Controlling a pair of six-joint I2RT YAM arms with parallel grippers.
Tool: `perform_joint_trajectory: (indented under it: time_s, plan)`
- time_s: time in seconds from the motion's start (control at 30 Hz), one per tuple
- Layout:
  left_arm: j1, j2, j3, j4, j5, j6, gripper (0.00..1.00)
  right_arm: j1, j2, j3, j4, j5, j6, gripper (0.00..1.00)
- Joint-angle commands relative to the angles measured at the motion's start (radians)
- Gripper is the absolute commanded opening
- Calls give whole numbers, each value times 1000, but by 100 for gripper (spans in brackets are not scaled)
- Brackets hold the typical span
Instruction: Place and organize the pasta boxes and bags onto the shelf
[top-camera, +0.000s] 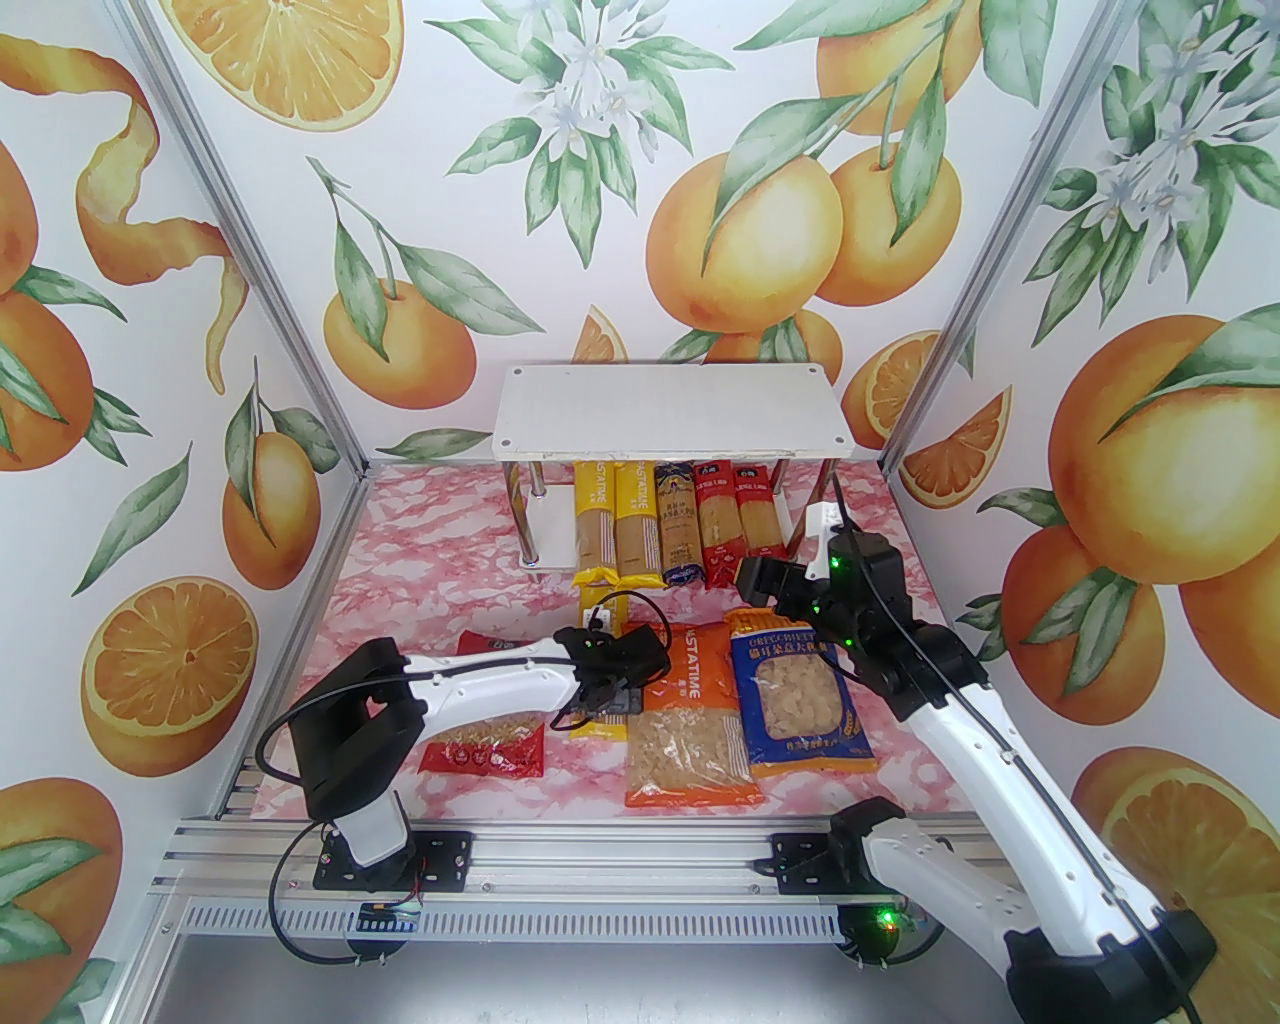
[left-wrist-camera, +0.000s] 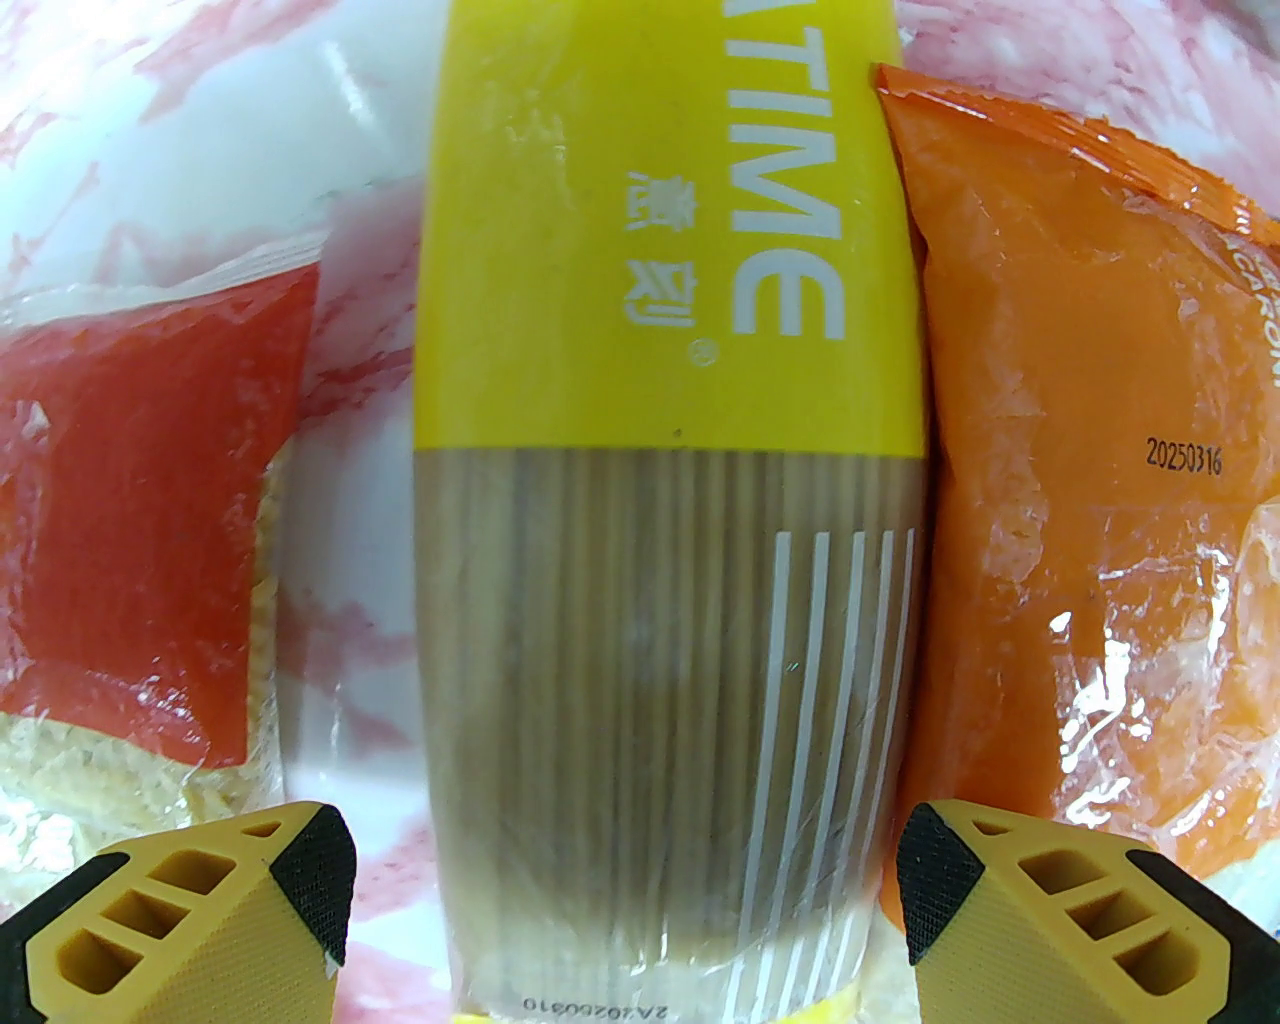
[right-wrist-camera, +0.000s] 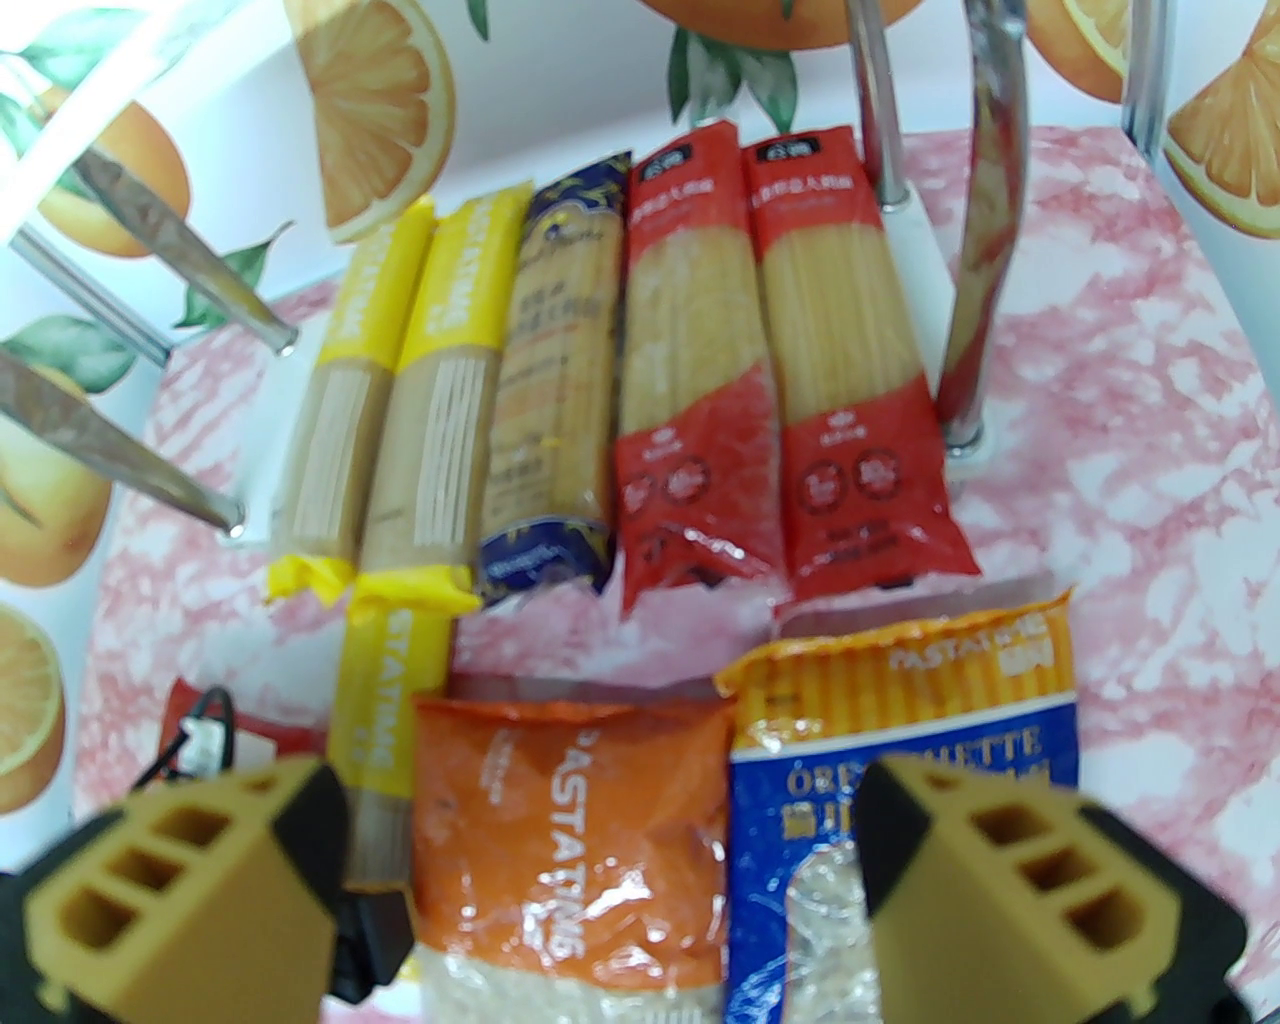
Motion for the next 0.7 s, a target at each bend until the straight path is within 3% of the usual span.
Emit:
perform_joint_trajectory:
  time_s: [0.0, 0.67]
  plan:
    - [7, -36, -24, 38, -3, -25, 94, -7, -7, -12, 15, -23, 16, 89]
    - [25, 65, -15, 126, 71, 43, 93, -7, -18, -18, 12, -29, 32, 89]
